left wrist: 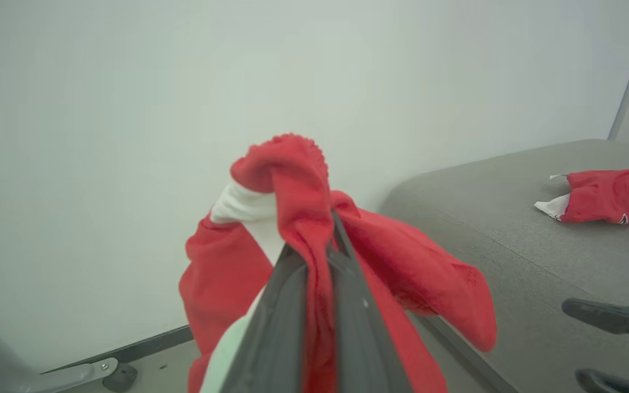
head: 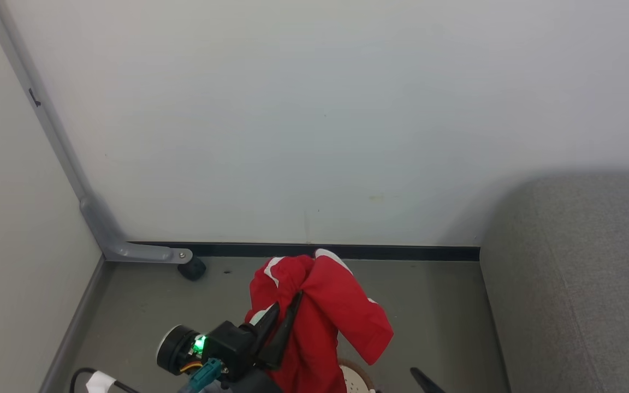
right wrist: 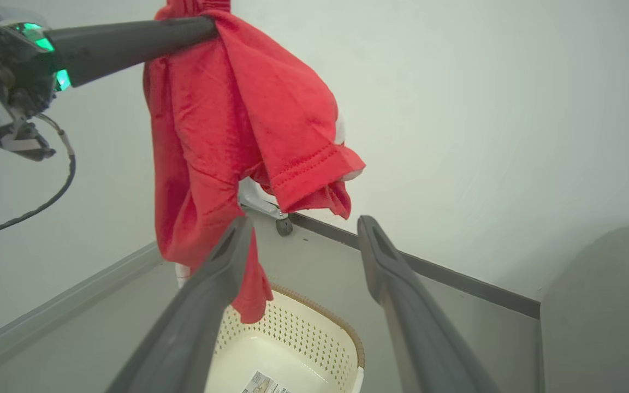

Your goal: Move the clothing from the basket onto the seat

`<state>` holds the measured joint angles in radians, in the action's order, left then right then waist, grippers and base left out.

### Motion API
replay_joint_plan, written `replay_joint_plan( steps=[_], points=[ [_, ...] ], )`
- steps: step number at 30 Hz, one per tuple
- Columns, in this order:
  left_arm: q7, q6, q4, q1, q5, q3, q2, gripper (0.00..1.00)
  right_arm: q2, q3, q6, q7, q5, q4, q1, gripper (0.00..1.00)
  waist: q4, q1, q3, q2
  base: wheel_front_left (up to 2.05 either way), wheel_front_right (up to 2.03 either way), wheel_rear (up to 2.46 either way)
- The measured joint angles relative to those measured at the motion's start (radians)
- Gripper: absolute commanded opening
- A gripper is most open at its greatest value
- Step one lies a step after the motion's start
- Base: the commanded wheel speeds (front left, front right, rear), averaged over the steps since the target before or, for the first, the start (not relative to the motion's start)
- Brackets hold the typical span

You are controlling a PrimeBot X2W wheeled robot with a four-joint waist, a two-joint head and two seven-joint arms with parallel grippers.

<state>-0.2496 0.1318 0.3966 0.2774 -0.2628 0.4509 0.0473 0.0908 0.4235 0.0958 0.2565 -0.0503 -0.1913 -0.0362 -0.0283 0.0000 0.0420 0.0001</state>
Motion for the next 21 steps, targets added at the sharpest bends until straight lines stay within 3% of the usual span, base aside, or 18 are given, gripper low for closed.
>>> replay_joint_plan(
  steps=[6, 21],
  points=[
    [0.0, 0.0, -0.029, 0.023, -0.001, 0.047, 0.0, 0.0, 0.003, 0.097, 0.011, 0.0, 0.059, 0.0, 0.041, 1.0, -0.003, 0.0, -0.01, 0.0, 0.0, 0.0, 0.0],
    [0.004, 0.0, -0.059, 0.039, -0.035, 0.157, 0.001, 0.0, -0.008, 0.148, 0.01, 0.0, 0.113, -0.05, 0.166, 1.0, -0.007, 0.0, -0.023, 0.0, 0.0, 0.0, 0.0]
  ],
)
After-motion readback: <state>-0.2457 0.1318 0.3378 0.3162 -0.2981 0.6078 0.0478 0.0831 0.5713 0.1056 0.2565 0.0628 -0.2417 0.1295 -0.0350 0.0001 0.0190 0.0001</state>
